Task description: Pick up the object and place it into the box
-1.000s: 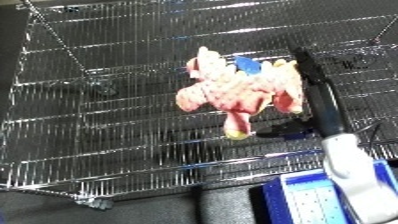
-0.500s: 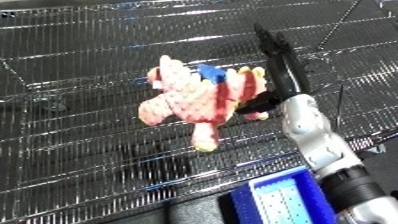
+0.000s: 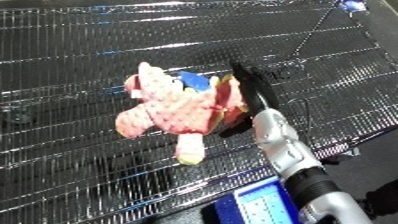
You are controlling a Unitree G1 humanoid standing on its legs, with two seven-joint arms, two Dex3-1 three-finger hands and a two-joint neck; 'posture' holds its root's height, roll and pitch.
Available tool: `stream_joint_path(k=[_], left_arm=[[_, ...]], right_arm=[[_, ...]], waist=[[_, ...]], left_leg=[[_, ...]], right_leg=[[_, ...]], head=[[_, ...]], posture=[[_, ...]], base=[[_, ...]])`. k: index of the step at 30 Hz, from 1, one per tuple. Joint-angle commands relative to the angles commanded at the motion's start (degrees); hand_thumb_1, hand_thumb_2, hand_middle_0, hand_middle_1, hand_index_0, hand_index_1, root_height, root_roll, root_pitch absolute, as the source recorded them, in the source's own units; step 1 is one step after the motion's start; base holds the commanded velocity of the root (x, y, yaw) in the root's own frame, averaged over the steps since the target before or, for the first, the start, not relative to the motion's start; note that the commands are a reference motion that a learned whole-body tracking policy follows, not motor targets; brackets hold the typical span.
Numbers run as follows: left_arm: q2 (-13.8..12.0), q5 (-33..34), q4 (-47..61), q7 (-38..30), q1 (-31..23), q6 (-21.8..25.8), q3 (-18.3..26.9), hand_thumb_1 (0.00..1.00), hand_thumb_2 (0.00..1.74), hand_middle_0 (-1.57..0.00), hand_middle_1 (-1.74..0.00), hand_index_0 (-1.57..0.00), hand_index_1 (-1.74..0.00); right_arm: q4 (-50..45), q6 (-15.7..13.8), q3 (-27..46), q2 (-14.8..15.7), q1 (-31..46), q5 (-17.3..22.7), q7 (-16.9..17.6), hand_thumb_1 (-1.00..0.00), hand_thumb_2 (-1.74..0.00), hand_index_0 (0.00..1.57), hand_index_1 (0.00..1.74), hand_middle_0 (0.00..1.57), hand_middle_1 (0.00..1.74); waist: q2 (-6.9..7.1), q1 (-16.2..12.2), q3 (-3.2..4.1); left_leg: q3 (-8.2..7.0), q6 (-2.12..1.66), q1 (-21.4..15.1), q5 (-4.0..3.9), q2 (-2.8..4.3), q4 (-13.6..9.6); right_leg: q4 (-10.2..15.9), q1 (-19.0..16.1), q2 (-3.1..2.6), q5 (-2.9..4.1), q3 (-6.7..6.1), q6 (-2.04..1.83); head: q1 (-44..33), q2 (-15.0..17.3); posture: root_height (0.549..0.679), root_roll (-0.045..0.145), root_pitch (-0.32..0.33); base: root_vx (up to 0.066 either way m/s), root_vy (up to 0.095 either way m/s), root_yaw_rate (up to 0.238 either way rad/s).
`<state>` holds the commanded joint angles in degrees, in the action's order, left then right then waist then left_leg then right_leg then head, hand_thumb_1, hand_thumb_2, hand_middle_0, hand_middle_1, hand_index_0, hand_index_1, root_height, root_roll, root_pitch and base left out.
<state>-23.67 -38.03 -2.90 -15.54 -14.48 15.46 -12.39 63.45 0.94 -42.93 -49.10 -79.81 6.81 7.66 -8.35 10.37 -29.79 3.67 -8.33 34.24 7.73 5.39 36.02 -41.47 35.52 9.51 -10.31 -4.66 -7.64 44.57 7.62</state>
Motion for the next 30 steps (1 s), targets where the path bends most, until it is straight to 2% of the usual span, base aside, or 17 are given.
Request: stream_joint_path(k=[6,14,26,30], left_arm=[[0.1,-0.2,-0.1,-0.3,-0.6,0.1,0.1,1.00,1.74,-1.57,-1.74,-1.57,-1.74],[0.2,0.2,0.4,-0.8,-0.6,-0.1,0.1,1.00,1.74,-1.57,-1.74,-1.57,-1.74],[0.7,0.4,0.6,-1.3,-0.3,-0.2,0.6,1.00,1.74,-1.57,-1.74,-1.57,-1.74],[0.7,0.3,0.6,-1.2,-0.4,-0.2,0.5,1.00,1.74,-1.57,-1.74,-1.57,-1.74]], right_arm=[[2.1,0.8,1.3,0.0,1.2,1.7,-0.7,0.00,0.00,0.00,0.00,0.00,0.00],[3.4,1.4,3.5,0.0,3.5,3.9,-1.3,-0.40,-0.70,0.63,0.70,0.63,0.70],[3.4,1.4,4.1,1.1,5.8,2.5,-1.2,-1.00,-1.74,1.57,1.74,1.57,1.74],[3.6,1.5,4.1,1.3,6.2,2.2,-1.1,-1.00,-1.74,1.57,1.74,1.57,1.74]], waist=[[-0.48,0.3,0.00],[-0.47,0.3,0.00],[-0.06,-0.3,0.00],[-0.02,-0.4,0.00]], left_leg=[[0.17,-0.05,0.8,-0.01,-0.12,0.0],[0.07,-0.07,0.8,0.19,0.06,-0.2],[-0.29,-0.28,-0.2,0.27,0.47,-1.2],[-0.31,-0.31,-0.3,0.28,0.54,-1.3]], right_leg=[[-0.3,0.6,0.27,-0.02,0.17,-0.07],[-0.3,0.6,0.37,-0.12,0.40,-0.22],[0.3,0.1,0.30,-0.43,0.40,-0.38],[0.2,0.0,0.29,-0.51,0.45,-0.37]], head=[[-0.4,-1.6],[-2.0,-2.1],[-3.4,-1.2],[-3.2,-0.8]], posture=[[0.627,0.029,0.117],[0.628,0.029,0.123],[0.629,0.032,0.122],[0.629,0.032,0.121]], base=[[0.007,0.011,0.050],[0.005,0.012,-0.001],[0.000,0.008,-0.018],[-0.013,-0.004,-0.005]])
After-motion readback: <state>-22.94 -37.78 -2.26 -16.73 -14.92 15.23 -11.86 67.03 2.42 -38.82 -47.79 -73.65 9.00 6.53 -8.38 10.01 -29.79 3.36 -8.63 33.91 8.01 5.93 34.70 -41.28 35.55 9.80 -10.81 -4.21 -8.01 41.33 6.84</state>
